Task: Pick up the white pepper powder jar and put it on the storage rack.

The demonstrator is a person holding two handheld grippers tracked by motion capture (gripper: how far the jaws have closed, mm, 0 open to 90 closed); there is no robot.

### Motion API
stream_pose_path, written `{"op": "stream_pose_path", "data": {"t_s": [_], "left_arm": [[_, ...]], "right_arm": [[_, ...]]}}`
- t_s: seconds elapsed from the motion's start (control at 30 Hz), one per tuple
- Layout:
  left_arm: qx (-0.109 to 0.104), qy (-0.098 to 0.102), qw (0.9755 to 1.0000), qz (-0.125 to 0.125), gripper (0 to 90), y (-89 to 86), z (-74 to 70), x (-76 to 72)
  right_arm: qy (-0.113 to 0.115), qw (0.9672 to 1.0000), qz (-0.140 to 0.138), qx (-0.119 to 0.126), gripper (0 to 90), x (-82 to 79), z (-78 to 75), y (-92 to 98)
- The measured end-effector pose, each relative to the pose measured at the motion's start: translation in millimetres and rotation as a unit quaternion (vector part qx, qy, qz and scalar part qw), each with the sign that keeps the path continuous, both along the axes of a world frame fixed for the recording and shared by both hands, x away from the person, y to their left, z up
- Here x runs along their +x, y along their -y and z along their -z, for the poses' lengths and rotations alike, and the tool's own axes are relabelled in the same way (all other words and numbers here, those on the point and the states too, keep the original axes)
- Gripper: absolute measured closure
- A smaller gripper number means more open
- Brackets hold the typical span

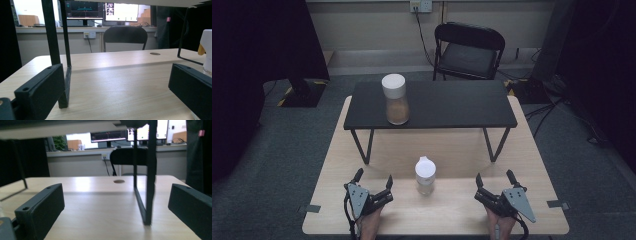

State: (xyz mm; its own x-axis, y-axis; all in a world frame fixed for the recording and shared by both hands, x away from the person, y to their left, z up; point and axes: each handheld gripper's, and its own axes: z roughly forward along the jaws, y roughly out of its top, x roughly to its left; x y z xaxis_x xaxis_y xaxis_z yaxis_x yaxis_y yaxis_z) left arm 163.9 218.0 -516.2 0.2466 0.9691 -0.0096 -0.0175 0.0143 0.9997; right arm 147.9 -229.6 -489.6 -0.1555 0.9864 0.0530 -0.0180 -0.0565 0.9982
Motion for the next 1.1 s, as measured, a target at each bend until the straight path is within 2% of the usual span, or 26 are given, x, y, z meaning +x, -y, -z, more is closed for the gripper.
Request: {"op": "stream_pose_path", "data": {"t_s": [0.13,0.23,0.47,0.7,0.97,1.1], "left_arm": [[0.0,0.0,1.0,0.0,0.2,0.1,0.0,0.0],[0.0,0.0,1.0,-0.001,0.2,0.1,0.1,0.0],[0.0,0.0,1.0,-0.002,0.2,0.6,0.0,-0.2],[0.0,0.0,1.0,-0.002,0.2,0.6,0.0,-0.2],[-0.001,0.0,1.0,-0.001,0.2,0.0,0.2,-0.1],[-0.001,0.001,1.0,-0.002,0.2,0.2,0.3,-0.3]], "right_arm": [[0.005,0.9998,-0.017,0.004,0.0,-2.4,-8.4,-10.6],[0.006,0.999,-0.042,0.017,0.0,-4.3,-13.7,-20.2],[0.003,0.9959,-0.091,0.006,0.0,-4.4,-24.7,-42.9],[0.011,0.9935,-0.113,-0.006,0.0,-5.1,-28.7,-56.9],[-0.006,0.9904,-0.137,-0.02,0.4,4.2,-32.5,-75.2],[-0.006,0.9895,-0.142,-0.027,1.5,7.9,-32.6,-84.2]]}}
